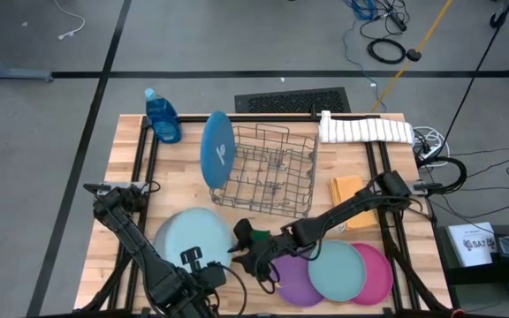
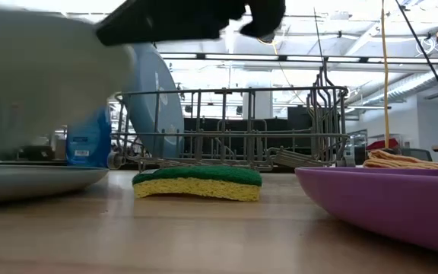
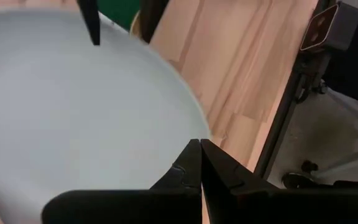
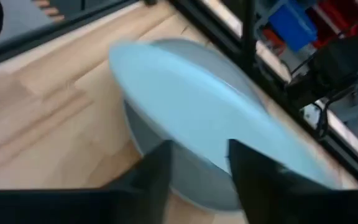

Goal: Sort dishes
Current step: Put the large light blue plate in the dish rack

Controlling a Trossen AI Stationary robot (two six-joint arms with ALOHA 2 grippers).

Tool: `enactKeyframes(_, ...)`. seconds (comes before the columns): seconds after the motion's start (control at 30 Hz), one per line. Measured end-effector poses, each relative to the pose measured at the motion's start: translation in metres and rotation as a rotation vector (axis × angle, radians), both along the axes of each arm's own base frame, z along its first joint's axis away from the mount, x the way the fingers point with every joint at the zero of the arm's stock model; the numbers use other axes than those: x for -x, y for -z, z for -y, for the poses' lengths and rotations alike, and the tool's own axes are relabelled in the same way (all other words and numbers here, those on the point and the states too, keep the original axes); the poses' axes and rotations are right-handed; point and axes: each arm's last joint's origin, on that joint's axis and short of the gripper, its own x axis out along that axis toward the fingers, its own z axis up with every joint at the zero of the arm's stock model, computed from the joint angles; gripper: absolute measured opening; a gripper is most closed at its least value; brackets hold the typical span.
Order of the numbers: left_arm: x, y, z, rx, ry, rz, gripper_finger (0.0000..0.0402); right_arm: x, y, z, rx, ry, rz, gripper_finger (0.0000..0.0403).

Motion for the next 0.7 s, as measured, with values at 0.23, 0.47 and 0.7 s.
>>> enactKeyframes(0.23,-0.002,0.0,0.0,-0.011,0.023,0.017,0.0,0.0,-0.002,0.0,0.009,-0.006,0.004,0.0007)
enactKeyframes(0.47,0.002,0.006,0.0,-0.036,0.021,-0.002,0.0001,0.0,-0.001,0.001,0.014,-0.003,0.002,0.0001)
enactKeyframes(0.7,0.006,0.047,0.002,-0.03,0.024,-0.079,0.0058,0.001,-0.001,-0.001,0.028,-0.012,-0.003,0.0003)
